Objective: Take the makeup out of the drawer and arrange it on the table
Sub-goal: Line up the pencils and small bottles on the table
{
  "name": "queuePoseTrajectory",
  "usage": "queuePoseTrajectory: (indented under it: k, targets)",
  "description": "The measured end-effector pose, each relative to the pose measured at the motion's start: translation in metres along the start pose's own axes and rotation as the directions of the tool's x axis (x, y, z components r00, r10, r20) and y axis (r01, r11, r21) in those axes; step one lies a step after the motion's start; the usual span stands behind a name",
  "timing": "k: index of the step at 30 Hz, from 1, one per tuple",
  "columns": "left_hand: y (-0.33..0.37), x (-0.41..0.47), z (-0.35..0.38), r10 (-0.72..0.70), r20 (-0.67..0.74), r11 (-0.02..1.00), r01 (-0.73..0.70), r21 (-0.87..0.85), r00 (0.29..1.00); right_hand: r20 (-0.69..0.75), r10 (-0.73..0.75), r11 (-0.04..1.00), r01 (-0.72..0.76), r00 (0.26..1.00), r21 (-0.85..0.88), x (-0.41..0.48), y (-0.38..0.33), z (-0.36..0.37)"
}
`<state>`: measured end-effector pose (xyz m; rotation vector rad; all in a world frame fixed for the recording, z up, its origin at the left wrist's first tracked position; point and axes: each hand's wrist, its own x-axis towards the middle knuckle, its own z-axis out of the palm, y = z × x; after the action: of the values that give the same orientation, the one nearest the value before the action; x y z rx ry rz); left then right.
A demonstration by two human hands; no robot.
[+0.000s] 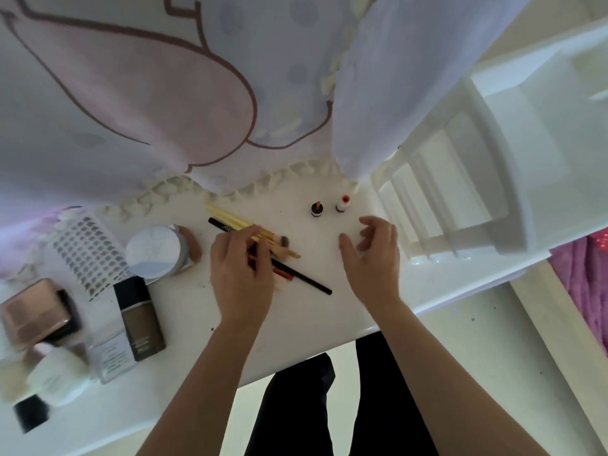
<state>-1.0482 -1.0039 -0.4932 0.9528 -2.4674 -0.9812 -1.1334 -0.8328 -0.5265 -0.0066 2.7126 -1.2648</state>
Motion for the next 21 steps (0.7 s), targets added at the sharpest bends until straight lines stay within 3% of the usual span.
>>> queuePoseTrajectory:
  k: [2,5,10,14,18,21]
  targets:
    - [-0.014,-0.011,-0.017,-0.146,-0.011,0.989,0.146,0.016,0.989,0.042,-0.048,0.999,0.047,0.998,0.025,-0.021,-0.009,0.003]
    - [-0.033,-0.021,-0.030,-0.324,0.117,0.943,0.310,0.123,0.939,0.168,-0.190,0.982,0.187,0.967,0.034,-0.048,-0.022,0.016]
    - [-0.046,-0.022,-0.040,-0.324,0.221,0.944,0.300,0.139,0.920,0.319,-0.357,0.930,0.367,0.878,0.031,-0.085,-0.026,0.046]
    - [-0.051,-0.032,-0.047,-0.457,0.219,0.869,0.485,-0.099,0.862,0.418,-0.339,0.931,0.365,0.843,0.018,-0.103,-0.029,0.054]
    - [-0.037,-0.043,-0.060,-0.605,0.241,0.668,0.649,-0.365,0.759,0.482,-0.272,0.960,0.270,0.833,0.075,-0.103,-0.038,0.050]
    - [-0.027,-0.047,-0.075,-0.584,0.378,0.536,0.691,-0.485,0.718,0.503,-0.239,0.971,0.191,0.831,0.145,-0.103,-0.049,0.034]
